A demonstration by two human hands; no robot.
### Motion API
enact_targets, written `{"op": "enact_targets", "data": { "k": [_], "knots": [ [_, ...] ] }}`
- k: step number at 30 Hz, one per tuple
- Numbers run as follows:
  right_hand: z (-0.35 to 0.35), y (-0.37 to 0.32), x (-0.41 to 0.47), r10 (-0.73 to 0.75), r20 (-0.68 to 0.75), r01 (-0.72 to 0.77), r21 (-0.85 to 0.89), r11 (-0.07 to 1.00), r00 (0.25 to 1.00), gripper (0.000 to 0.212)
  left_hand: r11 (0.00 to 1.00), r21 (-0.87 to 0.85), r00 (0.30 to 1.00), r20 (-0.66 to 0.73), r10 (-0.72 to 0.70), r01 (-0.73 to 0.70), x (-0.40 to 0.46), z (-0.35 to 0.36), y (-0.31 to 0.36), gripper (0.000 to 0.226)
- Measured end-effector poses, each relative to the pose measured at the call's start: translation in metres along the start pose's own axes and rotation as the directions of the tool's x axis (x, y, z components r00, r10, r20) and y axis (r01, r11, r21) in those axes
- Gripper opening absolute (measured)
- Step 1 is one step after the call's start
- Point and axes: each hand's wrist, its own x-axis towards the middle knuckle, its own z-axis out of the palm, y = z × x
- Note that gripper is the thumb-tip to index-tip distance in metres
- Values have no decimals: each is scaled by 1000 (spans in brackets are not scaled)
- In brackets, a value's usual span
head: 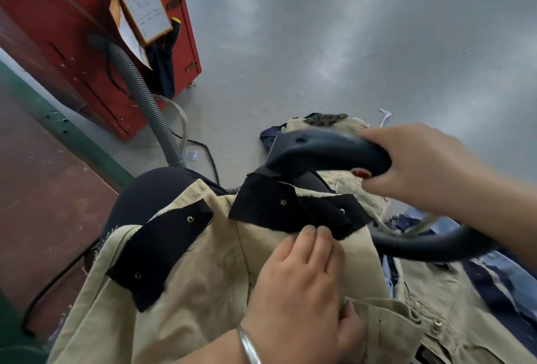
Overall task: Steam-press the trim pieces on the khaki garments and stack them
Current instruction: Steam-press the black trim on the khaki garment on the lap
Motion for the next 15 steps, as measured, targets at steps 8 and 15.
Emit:
{"op": "enact_targets", "data": {
  "k": [8,15],
  "knots": [
    [-41,40,-41,64,6,-64,99,993,998,33,998,-65,999,-31,20,-22,-2,1,-3,68],
    [-6,40,-59,117,180,-111,-43,993,977,34,998,-29,998,-51,47,-49,-1,5,0,69]
  ]
}}
